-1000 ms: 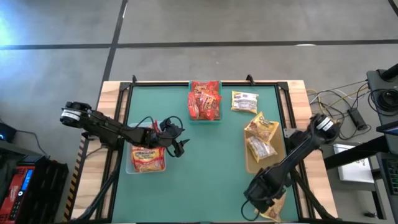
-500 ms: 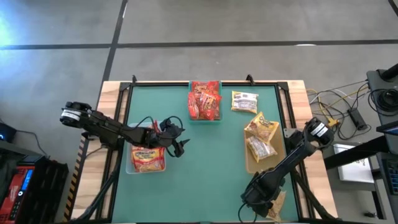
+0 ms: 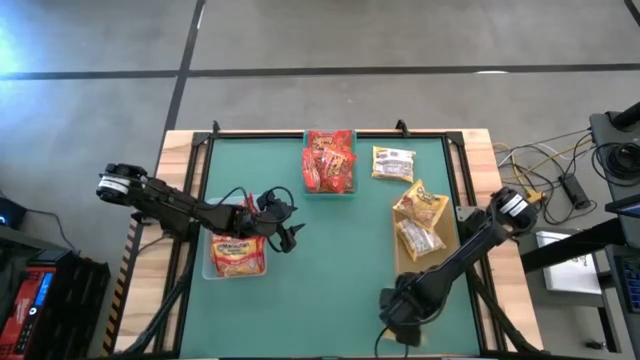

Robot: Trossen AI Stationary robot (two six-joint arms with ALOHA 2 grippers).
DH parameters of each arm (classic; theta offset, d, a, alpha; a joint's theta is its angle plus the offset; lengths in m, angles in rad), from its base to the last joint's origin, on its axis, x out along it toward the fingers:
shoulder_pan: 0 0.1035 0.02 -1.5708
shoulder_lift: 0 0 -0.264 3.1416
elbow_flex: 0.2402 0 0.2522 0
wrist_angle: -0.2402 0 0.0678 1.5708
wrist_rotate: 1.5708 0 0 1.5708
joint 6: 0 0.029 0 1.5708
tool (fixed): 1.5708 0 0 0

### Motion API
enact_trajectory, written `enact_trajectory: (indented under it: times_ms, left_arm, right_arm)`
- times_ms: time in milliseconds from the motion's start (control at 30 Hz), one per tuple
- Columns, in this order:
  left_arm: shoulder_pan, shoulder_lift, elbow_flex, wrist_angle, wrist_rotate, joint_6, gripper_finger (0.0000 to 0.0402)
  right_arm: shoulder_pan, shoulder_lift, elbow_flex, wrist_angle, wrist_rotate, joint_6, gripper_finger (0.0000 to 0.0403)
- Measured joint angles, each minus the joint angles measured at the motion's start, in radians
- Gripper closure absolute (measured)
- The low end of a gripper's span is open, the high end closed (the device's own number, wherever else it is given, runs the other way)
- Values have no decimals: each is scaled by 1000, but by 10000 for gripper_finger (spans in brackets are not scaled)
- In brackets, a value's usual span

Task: Sort Maruchan noodles
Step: Put the yellow noodle pack into the yellow bin

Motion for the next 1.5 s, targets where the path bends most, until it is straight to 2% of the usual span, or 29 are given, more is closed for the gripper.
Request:
enact_trajectory:
  times_ms: [267,367,567,733,967,1100,1167,1500]
  left_arm:
    - [0,0,0,0,0,-1,151]
    - [0,0,0,0,4,-4,151]
    - [0,0,0,0,31,-5,151]
    - [0,0,0,7,51,-40,151]
    - [-18,13,0,104,223,-91,151]
    - [-35,45,0,191,362,-104,151]
    - [-43,63,0,228,398,-132,151]
    - [-55,128,0,273,401,-231,151]
  right_arm:
    - [-65,10,67,245,425,-388,264]
    - [-93,8,106,262,496,-466,264]
    - [-104,7,193,186,471,-468,264]
    - [-84,6,188,152,422,-342,264]
    - [-39,6,139,147,370,-153,264]
    - [-18,7,127,150,369,-87,264]
    - [-13,12,122,152,370,-66,264]
    - [-8,96,114,153,363,-82,264]
